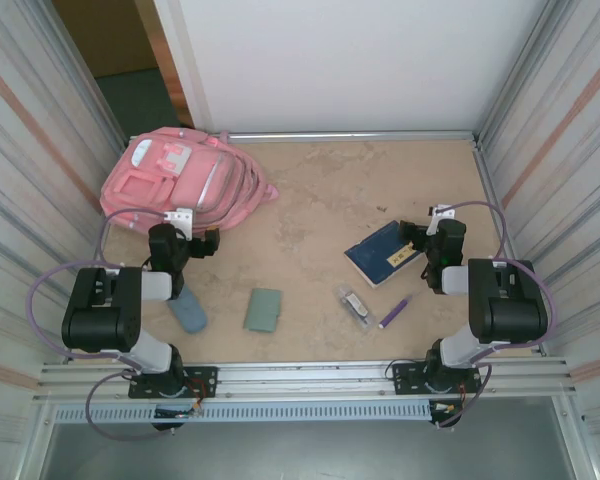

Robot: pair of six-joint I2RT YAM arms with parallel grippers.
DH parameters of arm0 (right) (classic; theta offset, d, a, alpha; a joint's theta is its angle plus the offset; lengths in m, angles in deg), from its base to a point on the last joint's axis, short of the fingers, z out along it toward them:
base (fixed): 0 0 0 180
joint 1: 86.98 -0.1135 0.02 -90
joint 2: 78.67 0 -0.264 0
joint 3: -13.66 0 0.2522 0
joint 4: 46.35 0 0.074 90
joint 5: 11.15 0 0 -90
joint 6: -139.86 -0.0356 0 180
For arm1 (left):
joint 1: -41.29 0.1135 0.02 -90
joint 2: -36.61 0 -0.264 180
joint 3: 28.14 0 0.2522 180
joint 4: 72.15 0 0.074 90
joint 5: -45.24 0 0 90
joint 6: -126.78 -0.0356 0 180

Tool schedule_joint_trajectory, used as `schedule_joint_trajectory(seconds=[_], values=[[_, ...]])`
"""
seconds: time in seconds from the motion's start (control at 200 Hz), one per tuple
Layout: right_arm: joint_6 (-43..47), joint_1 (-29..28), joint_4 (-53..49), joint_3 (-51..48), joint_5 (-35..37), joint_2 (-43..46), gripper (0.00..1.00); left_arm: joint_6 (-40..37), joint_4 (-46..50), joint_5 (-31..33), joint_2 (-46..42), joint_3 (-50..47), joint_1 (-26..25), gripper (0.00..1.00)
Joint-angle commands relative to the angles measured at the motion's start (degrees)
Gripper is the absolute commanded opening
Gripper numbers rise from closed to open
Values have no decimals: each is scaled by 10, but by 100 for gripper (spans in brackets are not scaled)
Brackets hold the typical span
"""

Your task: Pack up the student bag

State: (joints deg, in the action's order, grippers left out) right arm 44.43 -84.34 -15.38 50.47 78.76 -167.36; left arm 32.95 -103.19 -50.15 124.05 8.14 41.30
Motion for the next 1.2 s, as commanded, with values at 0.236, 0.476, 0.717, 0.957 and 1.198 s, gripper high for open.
schedule_joint_trajectory(seconds=[0.236, 0.476, 0.717, 0.957, 1.198], values=[[8, 0, -1, 10, -11, 5, 99, -6, -3, -4, -8, 12, 0, 99], [7, 1, 0, 10, -12, 4, 99, -3, -3, -14, -8, 12, 5, 99], [6, 2, 0, 10, -15, 5, 99, -3, -3, -14, -8, 12, 4, 99], [5, 4, 3, 8, -17, 5, 99, -6, -2, -5, -8, 12, 0, 99], [-50, -21, -433, 244, 71, 115, 99, -16, 181, 140, -121, 66, -72, 99]])
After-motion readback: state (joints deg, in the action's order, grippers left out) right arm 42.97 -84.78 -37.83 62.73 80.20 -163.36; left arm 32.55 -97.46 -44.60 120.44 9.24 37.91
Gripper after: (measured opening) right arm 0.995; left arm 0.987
